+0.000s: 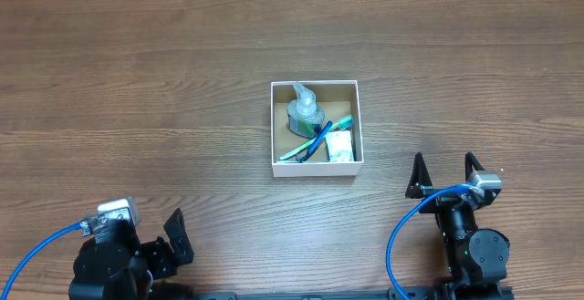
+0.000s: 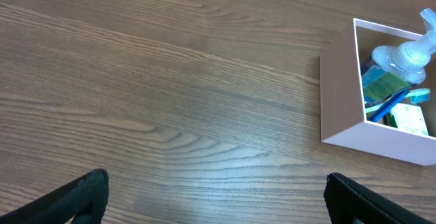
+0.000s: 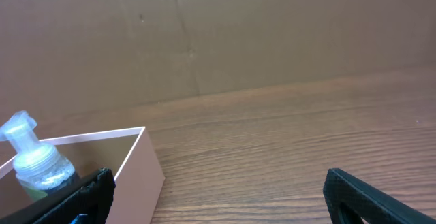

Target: Pack container

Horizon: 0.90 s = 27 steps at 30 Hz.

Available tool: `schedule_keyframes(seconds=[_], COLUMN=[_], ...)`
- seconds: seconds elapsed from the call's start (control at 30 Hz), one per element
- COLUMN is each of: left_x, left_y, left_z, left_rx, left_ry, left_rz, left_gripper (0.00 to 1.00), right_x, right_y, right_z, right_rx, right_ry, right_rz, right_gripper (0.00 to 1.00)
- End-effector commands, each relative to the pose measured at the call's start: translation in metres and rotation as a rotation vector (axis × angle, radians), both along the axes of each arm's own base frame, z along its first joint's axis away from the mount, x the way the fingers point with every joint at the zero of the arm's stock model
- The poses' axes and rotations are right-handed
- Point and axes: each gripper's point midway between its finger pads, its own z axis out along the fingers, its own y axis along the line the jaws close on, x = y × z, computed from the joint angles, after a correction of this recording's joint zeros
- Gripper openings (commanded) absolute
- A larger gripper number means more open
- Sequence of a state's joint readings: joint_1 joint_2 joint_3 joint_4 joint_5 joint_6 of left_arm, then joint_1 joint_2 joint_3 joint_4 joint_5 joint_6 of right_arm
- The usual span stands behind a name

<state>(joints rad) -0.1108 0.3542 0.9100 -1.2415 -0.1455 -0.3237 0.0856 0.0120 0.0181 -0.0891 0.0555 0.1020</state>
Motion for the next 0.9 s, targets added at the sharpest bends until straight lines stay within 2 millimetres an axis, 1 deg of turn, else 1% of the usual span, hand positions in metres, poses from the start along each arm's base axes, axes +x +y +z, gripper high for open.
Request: schedule_keyframes(seconds=[0.0, 0.67, 0.73, 0.8, 0.87], left_x=[0.0, 0.0, 0.002, 0.005, 0.013], left_y=[-0.001, -0.001, -0.001, 0.0, 0.001], left_z=[0.0, 0.0, -0.003, -0.011, -0.021], left_rx=[-0.017, -0.017, -0.016, -0.009, 0.021], left_ry=[-0.005, -0.005, 0.0, 0.004, -0.015], left_rz=[0.003, 0.003, 0.007, 0.012, -0.005], left_gripper=[1.0, 1.0, 1.0, 1.0, 1.0], right_x=[0.0, 0.0, 0.0, 0.0, 0.0], right_y=[0.002, 0.002, 0.002, 0.002, 0.002], right_z=[-0.001, -0.001, -0.001, -0.001, -0.001], right_rx=[-0.023, -0.023, -0.023, -0.023, -0.023], right_ry=[-0.009, -0.009, -0.009, -0.009, -0.009], right_rz=[0.013, 0.013, 0.013, 0.013, 0.013], right_gripper=[1.0, 1.0, 1.0, 1.0, 1.0])
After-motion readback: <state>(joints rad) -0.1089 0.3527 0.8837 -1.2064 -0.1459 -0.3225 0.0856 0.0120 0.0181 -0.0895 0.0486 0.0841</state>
